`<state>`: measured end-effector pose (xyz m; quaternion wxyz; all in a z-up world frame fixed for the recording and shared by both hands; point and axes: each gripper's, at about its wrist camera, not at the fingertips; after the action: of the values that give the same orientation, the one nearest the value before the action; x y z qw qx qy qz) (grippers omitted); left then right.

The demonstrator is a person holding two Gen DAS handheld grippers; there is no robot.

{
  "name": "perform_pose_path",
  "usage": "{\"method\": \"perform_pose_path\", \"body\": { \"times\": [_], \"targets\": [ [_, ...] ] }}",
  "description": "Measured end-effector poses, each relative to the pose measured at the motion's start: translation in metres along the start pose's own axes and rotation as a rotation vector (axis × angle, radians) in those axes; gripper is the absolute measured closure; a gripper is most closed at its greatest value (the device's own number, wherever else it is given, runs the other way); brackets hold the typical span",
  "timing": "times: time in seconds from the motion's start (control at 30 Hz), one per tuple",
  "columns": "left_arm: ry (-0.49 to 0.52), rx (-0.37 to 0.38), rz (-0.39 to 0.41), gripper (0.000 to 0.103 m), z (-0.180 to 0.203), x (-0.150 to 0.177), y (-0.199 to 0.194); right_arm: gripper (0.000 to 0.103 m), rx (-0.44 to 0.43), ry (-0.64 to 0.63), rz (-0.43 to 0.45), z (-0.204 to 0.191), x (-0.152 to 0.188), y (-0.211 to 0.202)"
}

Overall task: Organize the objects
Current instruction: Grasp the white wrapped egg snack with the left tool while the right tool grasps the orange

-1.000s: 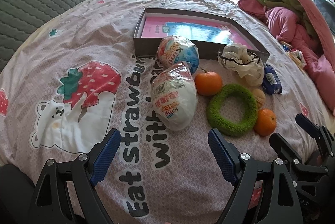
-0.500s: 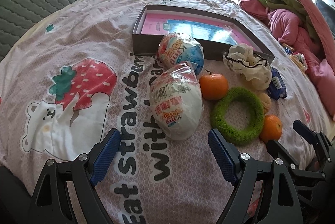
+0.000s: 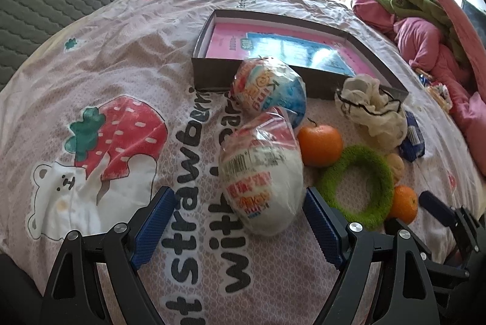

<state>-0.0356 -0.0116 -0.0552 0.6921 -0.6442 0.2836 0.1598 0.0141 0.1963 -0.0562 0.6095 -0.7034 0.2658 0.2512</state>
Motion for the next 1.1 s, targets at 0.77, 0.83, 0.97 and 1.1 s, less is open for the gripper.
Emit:
{"method": "perform_pose_path", "body": {
  "times": [0.77,0.83,0.97,1.1],
  "targets": [
    [0.056,-0.041,0.007,0.042,0.010,-0.011,0.018,0.062,-0.060,-0.039,0.014,-0.006,-0.001,0.002],
    [0.067,-0.037,0.015,0.050,0.012,-0.011,0.017,0.063,-0.059,-0.040,0.017,-0.006,-0.001,0.002],
    [0.074,-0.021,0.027,0.052,0.013,-0.010,0.013,0.063,-0.056,-0.036,0.027,-0.005,-0.002,-0.001],
    [0.078,0.008,0.049,0.052,0.014,-0.007,0.004,0.063,-0.053,-0.022,0.045,-0.001,-0.004,-0.005]
  ]
}}
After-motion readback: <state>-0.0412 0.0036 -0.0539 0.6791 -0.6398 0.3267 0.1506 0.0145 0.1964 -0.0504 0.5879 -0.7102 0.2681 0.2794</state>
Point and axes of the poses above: each gripper's, at about its wrist camera, not at the fingertips, and y roughly the way its jaws point, z to its right, x to its underside, and after that the axes turned 11 degrees about y, right-handed
